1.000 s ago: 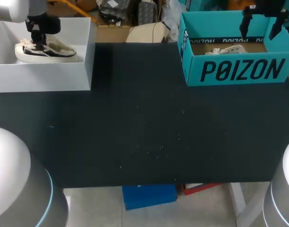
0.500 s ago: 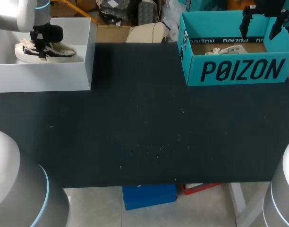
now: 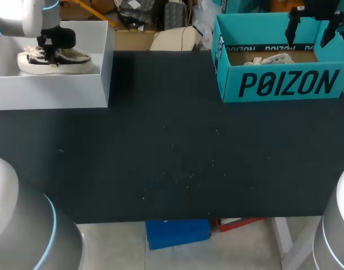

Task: Take the shoe out of the shoebox, open the shoe tongue, remove and reinsert the insole, then place the shoe into the shoebox

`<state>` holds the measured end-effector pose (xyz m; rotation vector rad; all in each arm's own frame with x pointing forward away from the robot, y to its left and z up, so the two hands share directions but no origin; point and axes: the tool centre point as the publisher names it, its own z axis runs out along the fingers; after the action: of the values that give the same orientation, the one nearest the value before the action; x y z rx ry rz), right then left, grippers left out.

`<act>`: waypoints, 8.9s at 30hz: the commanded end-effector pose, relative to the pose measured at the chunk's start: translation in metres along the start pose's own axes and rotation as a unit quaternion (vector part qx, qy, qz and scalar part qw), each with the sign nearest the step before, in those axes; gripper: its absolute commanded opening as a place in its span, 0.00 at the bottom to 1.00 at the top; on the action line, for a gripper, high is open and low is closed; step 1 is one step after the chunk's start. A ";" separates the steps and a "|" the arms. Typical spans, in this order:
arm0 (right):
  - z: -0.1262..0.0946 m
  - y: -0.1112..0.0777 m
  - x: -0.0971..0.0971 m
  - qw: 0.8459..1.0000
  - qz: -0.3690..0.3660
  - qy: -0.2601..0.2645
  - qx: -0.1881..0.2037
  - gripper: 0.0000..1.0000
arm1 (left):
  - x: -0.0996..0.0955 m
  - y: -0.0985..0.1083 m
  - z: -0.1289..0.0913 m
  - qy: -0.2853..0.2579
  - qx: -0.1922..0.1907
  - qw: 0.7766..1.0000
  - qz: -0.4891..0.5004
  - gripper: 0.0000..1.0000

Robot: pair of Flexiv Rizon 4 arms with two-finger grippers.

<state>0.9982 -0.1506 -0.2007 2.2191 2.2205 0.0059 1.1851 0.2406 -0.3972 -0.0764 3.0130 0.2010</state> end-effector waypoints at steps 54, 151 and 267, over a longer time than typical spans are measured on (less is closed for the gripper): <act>0.000 0.000 0.000 1.000 0.000 0.000 0.000 1.00 | 0.325 -0.375 -0.265 -0.187 -0.029 0.978 -0.089 0.00; 0.000 0.000 0.000 1.000 0.000 0.000 0.000 1.00 | 0.352 -0.238 -0.228 -0.018 0.389 0.919 0.067 1.00; 0.170 -0.146 0.293 0.698 -0.585 0.182 -0.371 1.00 | 0.352 -0.238 -0.228 -0.018 0.389 0.919 0.067 1.00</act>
<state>0.8430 0.1351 -0.3607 0.2376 2.6392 1.0953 0.8241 -0.0408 -0.2460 0.2038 2.8228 -0.9622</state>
